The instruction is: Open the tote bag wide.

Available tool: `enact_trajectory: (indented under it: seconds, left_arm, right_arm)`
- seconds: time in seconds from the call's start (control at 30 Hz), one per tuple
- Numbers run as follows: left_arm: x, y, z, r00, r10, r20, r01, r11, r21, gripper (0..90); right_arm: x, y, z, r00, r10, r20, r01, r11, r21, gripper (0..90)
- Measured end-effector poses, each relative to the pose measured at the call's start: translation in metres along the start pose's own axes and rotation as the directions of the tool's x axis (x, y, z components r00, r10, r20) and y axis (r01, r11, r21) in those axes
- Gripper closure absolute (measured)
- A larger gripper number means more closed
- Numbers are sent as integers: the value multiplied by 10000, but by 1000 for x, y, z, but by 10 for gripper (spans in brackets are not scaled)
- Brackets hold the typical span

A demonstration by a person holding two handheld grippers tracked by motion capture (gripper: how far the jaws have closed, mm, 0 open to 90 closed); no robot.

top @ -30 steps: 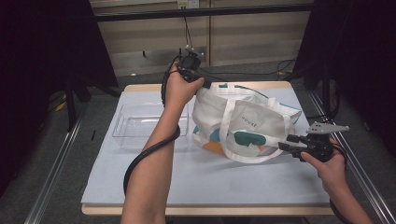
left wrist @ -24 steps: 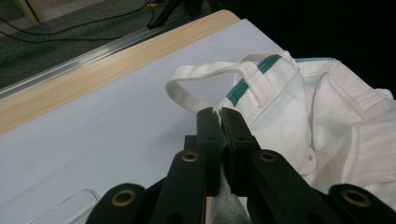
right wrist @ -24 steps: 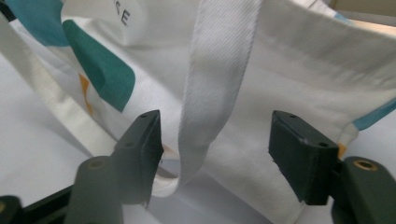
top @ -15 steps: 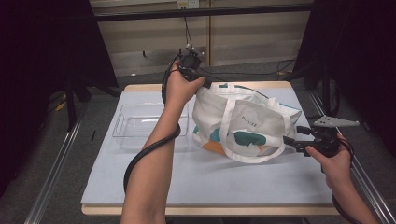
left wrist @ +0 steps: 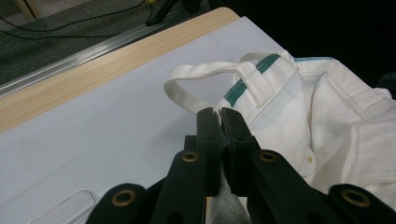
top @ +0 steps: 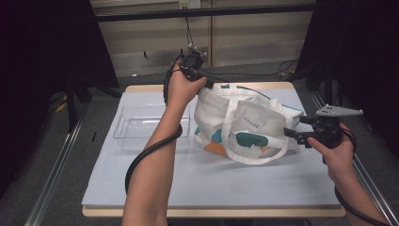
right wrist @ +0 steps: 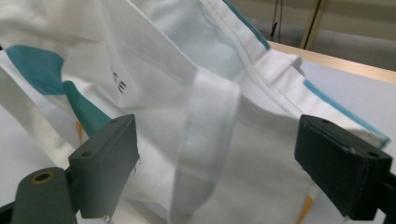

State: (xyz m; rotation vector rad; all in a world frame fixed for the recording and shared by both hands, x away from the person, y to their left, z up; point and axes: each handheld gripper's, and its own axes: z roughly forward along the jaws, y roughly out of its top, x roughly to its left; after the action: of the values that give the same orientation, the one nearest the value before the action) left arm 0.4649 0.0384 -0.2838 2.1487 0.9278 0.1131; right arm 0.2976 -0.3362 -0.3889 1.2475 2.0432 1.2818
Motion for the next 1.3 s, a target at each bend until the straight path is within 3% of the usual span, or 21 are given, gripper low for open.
enact_trajectory:
  seconds: [0.07, 0.13, 0.27, 0.37, 0.43, 0.53, 0.63, 0.7, 0.77, 0.87, 1.0, 1.07, 1.3]
  left_arm:
    - [-1, 0, 1, 9999, -141, -11, 140, 9999, -96, 875]
    - [0, 1, 0, 10000, 80, -9, -80, 10000, 57, 875]
    - [0, 1, 0, 9999, 136, 26, -136, 9999, 97, 875]
    - [-1, 0, 1, 9998, -173, 67, 174, 9998, -135, 875]
    - [0, 0, 1, 9999, 54, 86, -55, 10000, 46, 875]
    - [0, -1, 2, 10000, 18, 50, -18, 10000, 75, 875]
    - [1, -2, 3, 9999, 80, 70, -81, 9999, 136, 875]
    - [1, -3, 5, 9999, -56, 129, 55, 10000, 65, 874]
    - [2, -3, 5, 9999, 10, 127, -12, 9999, 114, 874]
    - [1, -3, 5, 9999, -68, 87, 67, 9999, 127, 874]
    - [2, -4, 6, 9999, -30, 130, 29, 10000, 93, 874]
    - [2, -5, 6, 9999, 2, 115, -3, 9999, 129, 873]
    - [5, -7, 7, 9999, -148, 28, 148, 9999, 87, 874]
  right_arm:
    - [3, 5, 3, 9999, -105, -105, 105, 9999, -16, 136]
    - [5, 10, 7, 9997, -203, -156, 202, 9998, -36, 139]
    - [9, 19, 15, 9990, -314, -334, 316, 9995, 47, 145]
    - [13, 25, 23, 9974, -476, -544, 477, 9989, -2, 162]
    - [15, 26, 27, 9961, -508, -718, 509, 9987, -5, 180]
    - [17, 25, 31, 9966, -589, -580, 594, 9982, 68, 191]
    - [17, 23, 32, 9971, -595, -477, 599, 9982, 83, 288]
    - [16, 23, 32, 9941, -607, -901, 606, 9982, -42, 387]
    - [16, 24, 33, 9936, -622, -947, 618, 9981, -75, 303]
    - [19, 26, 34, 9913, -636, -1153, 625, 9980, -133, 431]
    - [23, 26, 37, 9892, -724, -1275, 727, 9974, -27, 506]
    - [27, 24, 40, 9865, -702, -1476, 726, 9973, 106, 644]
    - [33, 16, 43, 9827, -1048, -1526, 1110, 9933, 322, 784]
